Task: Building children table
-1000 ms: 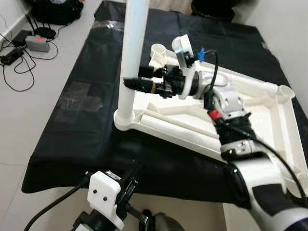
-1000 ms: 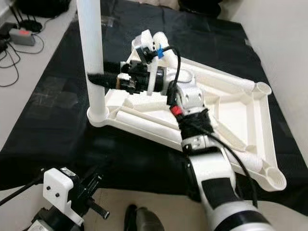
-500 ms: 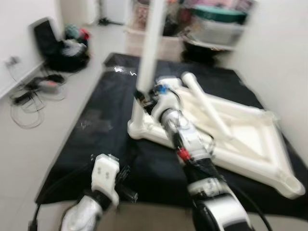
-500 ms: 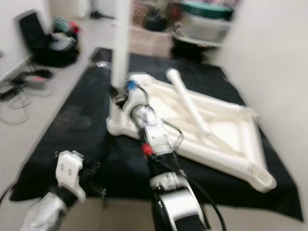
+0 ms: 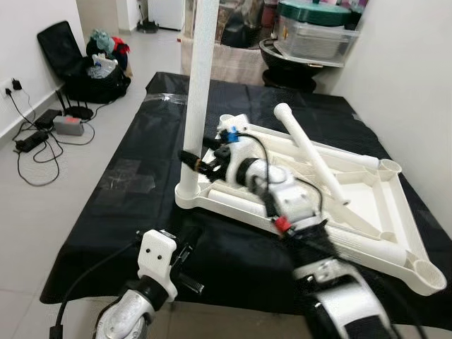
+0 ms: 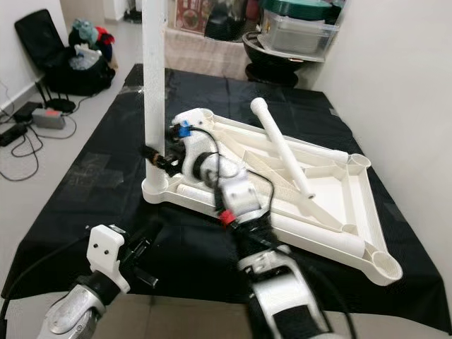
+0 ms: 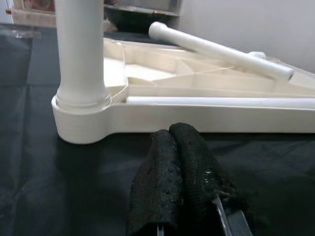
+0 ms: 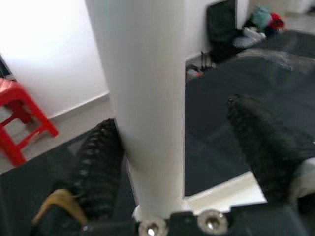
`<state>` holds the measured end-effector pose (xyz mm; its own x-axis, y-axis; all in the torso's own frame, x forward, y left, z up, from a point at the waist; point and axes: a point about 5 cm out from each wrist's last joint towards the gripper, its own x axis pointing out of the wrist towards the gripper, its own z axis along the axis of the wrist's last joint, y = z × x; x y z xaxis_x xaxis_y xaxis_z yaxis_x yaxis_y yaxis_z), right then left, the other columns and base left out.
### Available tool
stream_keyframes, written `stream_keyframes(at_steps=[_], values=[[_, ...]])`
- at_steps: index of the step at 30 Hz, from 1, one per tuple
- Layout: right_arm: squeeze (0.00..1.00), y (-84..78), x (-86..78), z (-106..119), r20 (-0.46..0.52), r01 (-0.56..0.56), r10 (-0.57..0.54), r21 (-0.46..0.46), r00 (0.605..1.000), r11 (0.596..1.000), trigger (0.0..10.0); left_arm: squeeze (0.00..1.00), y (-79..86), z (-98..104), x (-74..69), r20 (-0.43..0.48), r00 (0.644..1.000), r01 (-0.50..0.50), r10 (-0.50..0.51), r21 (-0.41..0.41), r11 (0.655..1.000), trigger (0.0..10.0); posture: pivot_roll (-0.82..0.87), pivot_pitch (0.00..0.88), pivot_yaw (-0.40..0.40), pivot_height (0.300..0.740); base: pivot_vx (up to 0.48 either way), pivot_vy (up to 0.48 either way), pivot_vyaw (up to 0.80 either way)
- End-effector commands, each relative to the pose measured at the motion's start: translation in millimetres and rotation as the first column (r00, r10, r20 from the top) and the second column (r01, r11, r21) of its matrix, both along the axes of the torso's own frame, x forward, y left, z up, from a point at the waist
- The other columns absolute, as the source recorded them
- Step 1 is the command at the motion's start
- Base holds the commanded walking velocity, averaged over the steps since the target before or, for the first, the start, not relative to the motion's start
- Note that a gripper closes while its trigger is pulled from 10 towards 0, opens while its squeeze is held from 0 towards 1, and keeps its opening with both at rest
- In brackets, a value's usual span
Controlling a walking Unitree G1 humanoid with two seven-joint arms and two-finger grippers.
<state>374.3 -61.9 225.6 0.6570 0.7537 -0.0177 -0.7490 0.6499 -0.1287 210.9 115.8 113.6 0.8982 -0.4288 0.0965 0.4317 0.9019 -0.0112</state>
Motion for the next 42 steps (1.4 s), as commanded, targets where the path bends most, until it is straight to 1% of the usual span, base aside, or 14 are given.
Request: stream_keyframes(at_steps=[1,6,8,13,15,17,18,19,20,23,25,26,29,42], values=[[1.0,-19.3,5.0,12.0,0.049,0.018,-0.021,0.062,0.999,0.998,10.0,0.0,-1.9,-3.5,-2.1,-0.008,1.0,0.006,-0.006,0.002,1.0,10.0,0.04,0.001,-0.174,0.74,0.0,0.0,0.0],[1.0,-39.9,-2.9,14.7,0.04,-0.047,0.043,0.094,0.998,0.994,10.0,0.0,-1.6,-4.9,-3.9,-0.013,1.0,0.0,0.0,0.031,1.0,10.0,0.05,0.0,-0.178,0.74,0.0,0.0,0.0],[1.0,-73.2,-33.6,-6.8,-0.019,-0.222,0.222,-0.005,0.975,0.975,10.0,0.0,10.9,-5.0,1.0,-0.041,0.994,-0.096,0.097,0.025,0.995,10.0,0.03,0.0,-0.162,0.74,0.0,0.0,0.0],[1.0,-101.0,-57.4,-31.5,-0.116,-0.33,0.318,-0.114,0.941,0.937,10.0,0.0,19.1,-5.5,6.7,-0.044,0.988,-0.147,0.149,0.056,0.988,10.0,0.01,0.0,-0.144,0.74,0.0,0.0,0.0],[1.0,-116.4,-63.5,-45.0,-0.161,-0.311,0.284,-0.185,0.945,0.932,10.0,0.0,22.5,-4.5,10.0,-0.037,0.984,-0.17,0.173,0.079,0.982,10.0,0.0,0.0,-0.133,0.74,0.0,0.0,0.0],[1.0,-146.0,-56.6,-68.3,-0.122,-0.054,0.01,-0.356,0.992,0.933,10.0,0.0,29.0,-1.5,19.1,-0.024,0.978,-0.205,0.209,0.112,0.972,10.0,-0.02,0.0,-0.109,0.74,0.0,0.0,0.0],[1.0,-156.9,-46.2,-75.9,-0.076,0.178,-0.219,-0.356,0.973,0.917,10.0,0.0,32.1,-0.5,24.9,-0.023,0.976,-0.212,0.217,0.13,0.969,10.0,-0.03,0.0,-0.106,0.74,0.0,0.0,0.0],[1.0,-156.9,-46.2,-75.9,-0.076,0.178,-0.219,-0.356,0.973,0.917,10.0,0.0,32.1,-0.5,24.9,-0.023,0.976,-0.212,0.217,0.13,0.969,10.0,-0.03,0.0,-0.106,0.74,0.0,0.0,0.0],[0.05,-153.5,-43.8,-76.7,-0.047,0.281,-0.306,-0.288,0.951,0.915,10.0,0.0,32.5,-0.3,27.5,-0.028,0.978,-0.201,0.206,0.13,0.971,10.0,-0.04,0.0,-0.09,0.74,0.0,0.0,0.0],[0.0,-133.1,-53.2,-87.6,-0.085,0.39,-0.403,-0.14,0.911,0.91,10.0,0.0,31.9,0.7,36.3,-0.037,0.984,-0.169,0.175,0.119,0.978,10.0,-0.07,0.0,-0.062,0.74,0.0,-0.239,0.0],[0.0,-133.1,-53.2,-87.6,-0.085,0.39,-0.403,-0.14,0.911,0.91,10.0,0.0,31.9,0.7,36.3,-0.037,0.984,-0.169,0.175,0.119,0.978,10.0,-0.07,0.0,-0.062,0.74,0.0,-0.442,0.0],[0.0,-114.5,-63.3,-94.7,-0.115,0.358,-0.37,-0.114,0.922,0.927,10.0,0.0,29.1,1.5,42.2,-0.036,0.987,-0.154,0.159,0.119,0.981,10.0,-0.08,0.0,-0.046,0.74,0.0,-0.442,0.0],[0.0,-104.1,-66.3,-94.4,-0.117,0.297,-0.311,-0.127,0.943,0.947,10.0,0.0,24.9,2.8,47.1,-0.039,0.988,-0.145,0.15,0.102,0.984,10.0,-0.08,0.0,-0.046,0.74,0.0,-0.442,0.0],[0.0,-104.9,-51.6,-64.9,0.006,0.299,-0.299,-0.087,0.954,0.95,10.0,0.0,20.1,6.2,52.9,-0.042,0.991,-0.126,0.13,0.086,0.988,10.0,-0.09,0.0,-0.03,0.74,0.0,-0.45,0.0]])
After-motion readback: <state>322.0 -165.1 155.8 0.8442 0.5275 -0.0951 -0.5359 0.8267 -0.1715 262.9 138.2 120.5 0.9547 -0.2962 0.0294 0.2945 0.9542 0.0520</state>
